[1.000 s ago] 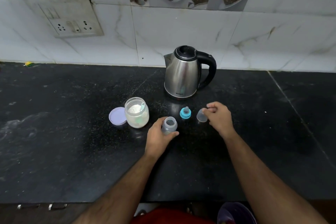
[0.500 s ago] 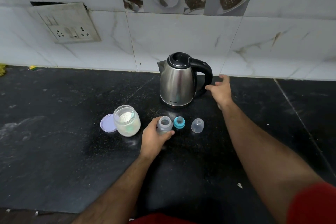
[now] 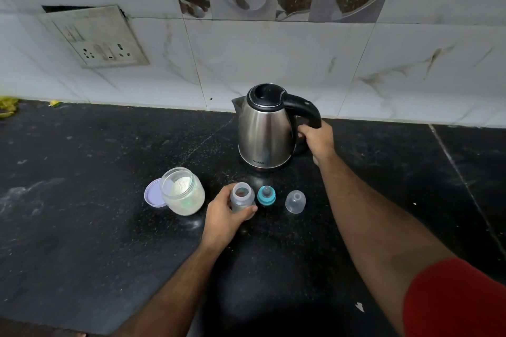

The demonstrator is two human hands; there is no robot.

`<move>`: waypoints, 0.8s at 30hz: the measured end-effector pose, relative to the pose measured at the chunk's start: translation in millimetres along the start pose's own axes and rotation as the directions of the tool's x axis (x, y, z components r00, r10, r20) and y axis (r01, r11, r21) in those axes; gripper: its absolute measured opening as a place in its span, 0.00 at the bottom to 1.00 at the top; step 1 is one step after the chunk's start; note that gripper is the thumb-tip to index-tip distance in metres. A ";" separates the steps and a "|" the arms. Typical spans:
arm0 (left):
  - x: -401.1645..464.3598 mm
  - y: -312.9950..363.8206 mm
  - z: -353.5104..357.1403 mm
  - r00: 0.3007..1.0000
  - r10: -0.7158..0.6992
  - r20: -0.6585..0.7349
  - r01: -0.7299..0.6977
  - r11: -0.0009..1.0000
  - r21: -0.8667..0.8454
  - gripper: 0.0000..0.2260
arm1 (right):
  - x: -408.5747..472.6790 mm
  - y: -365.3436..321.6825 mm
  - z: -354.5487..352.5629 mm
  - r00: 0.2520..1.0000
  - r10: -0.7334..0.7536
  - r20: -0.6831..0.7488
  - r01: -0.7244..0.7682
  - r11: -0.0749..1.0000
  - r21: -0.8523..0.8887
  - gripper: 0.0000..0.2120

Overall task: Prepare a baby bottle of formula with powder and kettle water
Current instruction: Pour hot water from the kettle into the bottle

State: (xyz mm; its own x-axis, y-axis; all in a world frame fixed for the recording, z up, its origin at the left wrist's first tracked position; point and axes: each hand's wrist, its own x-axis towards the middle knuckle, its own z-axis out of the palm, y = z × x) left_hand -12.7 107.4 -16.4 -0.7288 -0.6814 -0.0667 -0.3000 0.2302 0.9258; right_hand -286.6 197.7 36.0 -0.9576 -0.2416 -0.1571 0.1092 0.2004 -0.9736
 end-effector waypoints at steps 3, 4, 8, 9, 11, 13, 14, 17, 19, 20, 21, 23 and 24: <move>-0.8 0.9 -0.1 1.000 -0.003 0.009 0.003 1.000 0.007 0.24 | -1.3 0.0 4.2 0.999 0.011 -0.044 -0.007 0.997 0.075 0.09; -1.5 1.4 -0.5 1.000 -0.004 0.012 0.004 1.000 0.008 0.24 | -2.8 -0.8 6.4 0.998 0.016 -0.057 -0.010 0.995 0.099 0.09; -5.1 1.5 -3.2 1.000 -0.002 0.013 0.002 1.000 0.000 0.24 | -11.8 -7.5 15.4 0.996 0.017 -0.088 -0.002 0.986 0.164 0.11; -6.4 1.9 -4.4 1.000 0.001 0.011 -0.001 1.000 -0.002 0.24 | -14.2 -10.3 16.6 0.995 0.010 -0.097 0.006 0.985 0.171 0.12; -9.3 2.7 -6.8 1.000 0.009 0.016 -0.009 1.000 -0.007 0.23 | -18.5 -16.5 17.2 0.993 -0.006 -0.118 0.028 0.982 0.186 0.12; -13.6 3.7 -8.9 1.000 0.020 0.018 -0.020 1.000 -0.013 0.23 | -23.4 -22.8 15.8 0.991 -0.019 -0.129 0.046 0.978 0.205 0.12; -15.7 4.1 -9.7 0.999 0.028 0.017 -0.028 0.999 -0.016 0.23 | -26.5 -26.9 14.5 0.991 -0.022 -0.132 0.049 0.976 0.210 0.12; -20.9 3.9 -12.2 0.999 0.049 0.019 -0.048 0.998 -0.026 0.23 | -37.1 -44.2 7.6 0.987 -0.041 -0.155 0.076 0.971 0.226 0.11; -23.6 4.6 -15.4 0.998 0.051 0.028 -0.051 0.998 -0.029 0.24 | -46.9 -59.0 0.5 0.982 -0.069 -0.178 0.111 0.965 0.237 0.10; -24.7 5.0 -17.4 0.998 0.051 0.036 -0.049 0.998 -0.033 0.24 | -53.0 -66.1 -4.2 0.978 -0.083 -0.192 0.128 0.963 0.237 0.10; -26.1 5.1 -19.7 0.998 0.051 0.044 -0.049 0.998 -0.039 0.25 | -59.7 -72.4 -9.1 0.974 -0.098 -0.205 0.146 0.961 0.237 0.09; -29.9 5.3 -24.3 0.996 0.061 0.059 -0.058 0.997 -0.042 0.25 | -75.6 -80.0 -18.8 0.966 -0.119 -0.230 0.175 0.955 0.240 0.08; -32.2 5.3 -26.6 0.996 0.067 0.063 -0.065 0.997 -0.041 0.25 | -84.7 -81.4 -23.0 0.962 -0.121 -0.243 0.182 0.953 0.244 0.07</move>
State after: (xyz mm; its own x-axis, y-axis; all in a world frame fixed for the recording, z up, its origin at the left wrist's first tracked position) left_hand 25.5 112.0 0.6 -0.7850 -0.6189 -0.0278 -0.2269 0.2455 0.9425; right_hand -220.5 223.7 132.4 -0.9996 -0.0262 0.0070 -0.0047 -0.0848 -0.9964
